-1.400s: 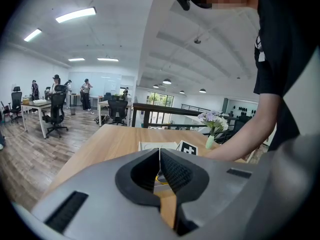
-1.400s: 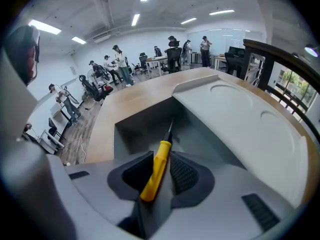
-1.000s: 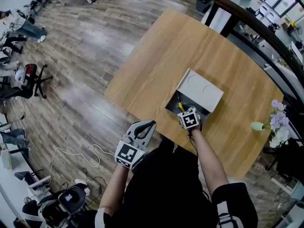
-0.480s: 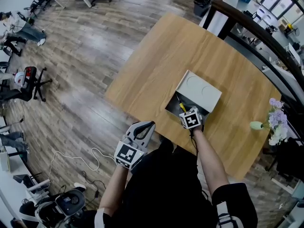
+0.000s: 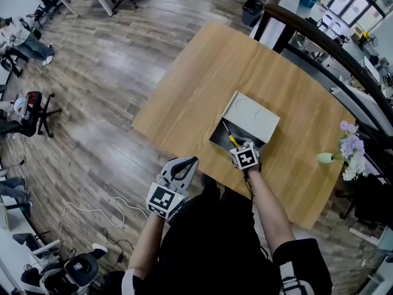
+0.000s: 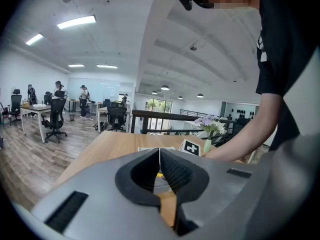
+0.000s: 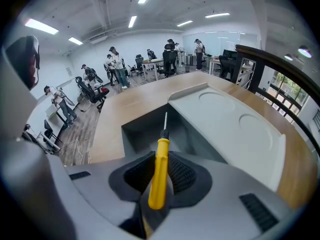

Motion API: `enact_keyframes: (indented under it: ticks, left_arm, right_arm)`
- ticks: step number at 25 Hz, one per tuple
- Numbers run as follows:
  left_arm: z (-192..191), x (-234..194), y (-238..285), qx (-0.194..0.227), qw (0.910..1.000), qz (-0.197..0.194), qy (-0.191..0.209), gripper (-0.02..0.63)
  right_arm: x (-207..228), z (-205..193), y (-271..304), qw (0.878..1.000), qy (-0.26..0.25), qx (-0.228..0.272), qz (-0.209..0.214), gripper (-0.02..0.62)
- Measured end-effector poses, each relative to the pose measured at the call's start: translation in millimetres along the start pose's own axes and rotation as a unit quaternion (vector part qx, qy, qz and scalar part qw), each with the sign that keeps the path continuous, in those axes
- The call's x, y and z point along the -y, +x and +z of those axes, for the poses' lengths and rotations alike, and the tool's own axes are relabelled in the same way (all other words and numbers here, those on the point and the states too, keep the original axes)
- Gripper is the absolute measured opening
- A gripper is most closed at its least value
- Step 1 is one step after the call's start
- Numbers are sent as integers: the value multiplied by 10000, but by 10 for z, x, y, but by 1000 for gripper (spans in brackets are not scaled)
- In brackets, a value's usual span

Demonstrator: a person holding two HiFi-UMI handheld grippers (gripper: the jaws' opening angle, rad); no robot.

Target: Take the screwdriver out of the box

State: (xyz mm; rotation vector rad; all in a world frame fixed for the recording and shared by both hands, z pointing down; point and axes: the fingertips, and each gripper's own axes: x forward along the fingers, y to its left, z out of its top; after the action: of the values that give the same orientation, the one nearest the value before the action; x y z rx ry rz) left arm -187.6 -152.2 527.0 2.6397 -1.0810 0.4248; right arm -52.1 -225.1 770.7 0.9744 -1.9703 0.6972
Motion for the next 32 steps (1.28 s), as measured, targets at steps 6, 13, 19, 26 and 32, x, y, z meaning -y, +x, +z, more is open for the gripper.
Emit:
enact_keyframes:
  ticks: [6, 13, 19, 26, 32]
  left_arm:
    - [-63, 44, 51, 16, 9998, -172, -132, 25]
    - [68, 124, 160, 224, 9994, -213, -124, 25]
    - [21, 205, 133, 230, 9996, -14, -166, 25]
    - [137, 470, 108, 219, 9996, 200, -21, 25]
    - [169, 764, 77, 218, 9991, 373, -1, 25]
  right_arm:
    - [-25, 2, -258, 9999, 30, 140, -88, 92]
    - [15, -25, -550, 9993, -42, 342, -150, 92]
    - [-50, 45, -717, 9978, -133, 643, 8, 92]
    - [-83, 36, -963, 9946, -248, 964, 295, 92]
    - [-36, -47, -1240, 9910, -362, 1211, 435, 92]
